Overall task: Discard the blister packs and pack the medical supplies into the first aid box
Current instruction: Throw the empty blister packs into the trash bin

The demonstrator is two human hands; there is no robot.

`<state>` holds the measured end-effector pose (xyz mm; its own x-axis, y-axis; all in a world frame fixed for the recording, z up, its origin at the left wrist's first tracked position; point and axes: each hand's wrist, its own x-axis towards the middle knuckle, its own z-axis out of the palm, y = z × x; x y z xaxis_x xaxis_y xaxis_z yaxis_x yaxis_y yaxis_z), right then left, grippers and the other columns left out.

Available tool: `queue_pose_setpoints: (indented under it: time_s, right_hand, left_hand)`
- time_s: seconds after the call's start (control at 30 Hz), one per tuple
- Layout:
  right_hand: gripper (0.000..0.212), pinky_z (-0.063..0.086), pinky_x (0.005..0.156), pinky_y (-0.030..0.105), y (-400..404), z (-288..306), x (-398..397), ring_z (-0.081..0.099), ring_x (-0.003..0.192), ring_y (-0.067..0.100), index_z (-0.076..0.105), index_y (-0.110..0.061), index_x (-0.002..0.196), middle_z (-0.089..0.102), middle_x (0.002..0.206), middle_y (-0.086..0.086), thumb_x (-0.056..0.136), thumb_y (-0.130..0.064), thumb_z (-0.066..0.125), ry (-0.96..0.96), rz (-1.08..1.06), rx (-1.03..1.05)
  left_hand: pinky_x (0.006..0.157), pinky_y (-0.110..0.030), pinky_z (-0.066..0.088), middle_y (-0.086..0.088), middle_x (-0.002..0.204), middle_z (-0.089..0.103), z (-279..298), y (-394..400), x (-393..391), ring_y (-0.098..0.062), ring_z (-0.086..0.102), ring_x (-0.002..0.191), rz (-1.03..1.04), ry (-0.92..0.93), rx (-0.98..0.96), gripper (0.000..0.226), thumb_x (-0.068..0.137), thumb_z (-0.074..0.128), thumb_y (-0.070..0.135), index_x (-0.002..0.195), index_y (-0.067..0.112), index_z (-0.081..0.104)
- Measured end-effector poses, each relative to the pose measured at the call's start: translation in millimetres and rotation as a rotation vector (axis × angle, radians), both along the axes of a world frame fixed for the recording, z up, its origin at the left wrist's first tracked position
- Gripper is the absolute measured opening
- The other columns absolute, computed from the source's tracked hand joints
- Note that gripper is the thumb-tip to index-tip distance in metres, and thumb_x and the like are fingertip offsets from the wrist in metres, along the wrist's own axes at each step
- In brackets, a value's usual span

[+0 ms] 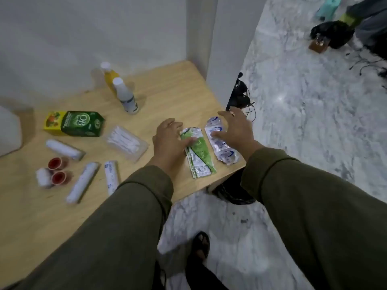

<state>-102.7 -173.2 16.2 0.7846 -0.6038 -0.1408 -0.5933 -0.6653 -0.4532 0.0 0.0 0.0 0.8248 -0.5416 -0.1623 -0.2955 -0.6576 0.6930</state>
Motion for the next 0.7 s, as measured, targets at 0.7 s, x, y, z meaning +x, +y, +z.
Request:
queue_pose_setpoints:
  time_s: [0.7]
  right_hand:
    - [0.018, 0.023, 0.107, 0.042, -23, -6, -4, 0.022, 0.138, 0.023, 0.071, -0.019, 0.091, 0.050, 0.136, -0.001, 0.082, -0.034, 0.067, -0.044, -0.294, 0.081]
  left_hand:
    - [0.105, -0.039, 0.034, -0.002, 0.126, 0.056, -3, -44, 20, -0.025, 0.040, 0.126, -0.066, -0.017, 0.065, 0.035, 0.087, 0.064, 0.036, 0.108, 0.009, 0.069]
